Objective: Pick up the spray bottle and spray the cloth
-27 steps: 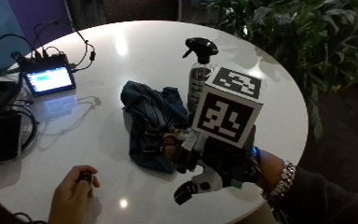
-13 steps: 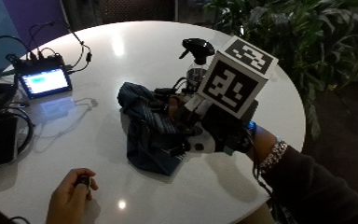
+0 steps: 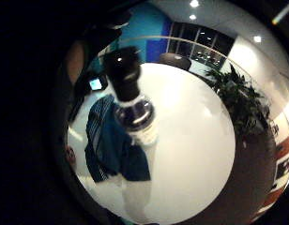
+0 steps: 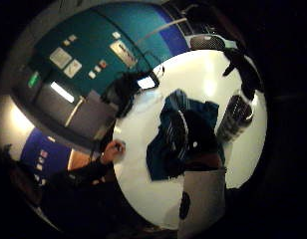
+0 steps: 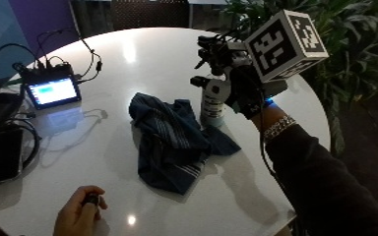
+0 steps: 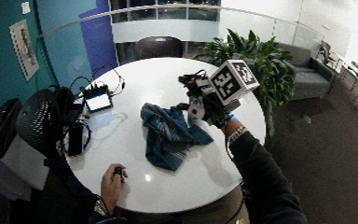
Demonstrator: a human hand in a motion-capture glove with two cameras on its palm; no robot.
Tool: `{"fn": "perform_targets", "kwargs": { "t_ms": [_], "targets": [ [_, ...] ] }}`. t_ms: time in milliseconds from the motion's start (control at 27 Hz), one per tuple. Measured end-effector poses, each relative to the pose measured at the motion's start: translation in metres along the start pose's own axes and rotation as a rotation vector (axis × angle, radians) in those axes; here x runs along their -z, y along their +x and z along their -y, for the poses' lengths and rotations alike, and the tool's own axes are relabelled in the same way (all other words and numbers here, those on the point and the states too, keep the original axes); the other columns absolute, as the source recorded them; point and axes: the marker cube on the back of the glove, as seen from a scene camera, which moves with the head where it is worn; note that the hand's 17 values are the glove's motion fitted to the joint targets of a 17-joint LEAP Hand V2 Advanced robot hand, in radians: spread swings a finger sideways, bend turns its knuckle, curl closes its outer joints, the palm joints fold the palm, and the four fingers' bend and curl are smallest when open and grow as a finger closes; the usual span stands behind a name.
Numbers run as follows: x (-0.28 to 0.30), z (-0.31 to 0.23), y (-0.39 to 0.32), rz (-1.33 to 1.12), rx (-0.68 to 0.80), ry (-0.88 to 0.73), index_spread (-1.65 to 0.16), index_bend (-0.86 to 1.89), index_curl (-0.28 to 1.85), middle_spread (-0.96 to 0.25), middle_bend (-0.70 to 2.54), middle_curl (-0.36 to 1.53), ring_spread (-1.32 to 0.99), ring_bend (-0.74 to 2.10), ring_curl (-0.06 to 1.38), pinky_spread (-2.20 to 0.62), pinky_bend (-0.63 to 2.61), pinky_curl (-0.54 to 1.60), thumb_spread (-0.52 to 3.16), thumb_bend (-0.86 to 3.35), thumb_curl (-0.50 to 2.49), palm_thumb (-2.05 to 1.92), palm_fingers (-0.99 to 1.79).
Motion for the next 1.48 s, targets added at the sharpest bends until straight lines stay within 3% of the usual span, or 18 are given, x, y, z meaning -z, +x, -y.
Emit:
{"fn": "perform_targets", "kwargs": {
  "t_ms": [333,704,963,1149,1482],
  "targets": [
    [-0.027,0.005,0.045,0.196,-0.294,0.056,-0.43,0.08,0.24,-0.14,0.34,0.33,-0.16,0.50,0.31,0.20,0.18,0.25,1.08,0.13,0.35,0.79,0.58],
    [-0.066,-0.022,0.068,0.581,-0.501,-0.056,-0.39,0.08,0.20,-0.22,0.48,0.39,-0.21,0.60,0.35,0.17,0.18,0.26,0.98,0.06,0.39,0.86,0.76],
    [-0.078,-0.024,0.068,0.688,-0.569,-0.152,-0.37,0.24,0.28,-0.25,0.53,0.41,-0.23,0.53,0.34,0.16,0.10,0.23,0.89,0.03,0.42,0.91,0.97],
    [-0.083,-0.016,0.065,0.735,-0.577,-0.187,-0.34,0.29,0.33,-0.26,0.44,0.41,-0.24,0.43,0.33,-0.05,0.30,0.30,0.68,0.04,0.50,1.02,1.14],
    [-0.084,-0.005,0.063,0.728,-0.530,-0.143,-0.32,0.25,0.39,-0.26,0.44,0.44,-0.23,0.44,0.38,-0.19,0.34,0.35,0.50,-0.02,0.56,1.05,1.25]
  ]
}}
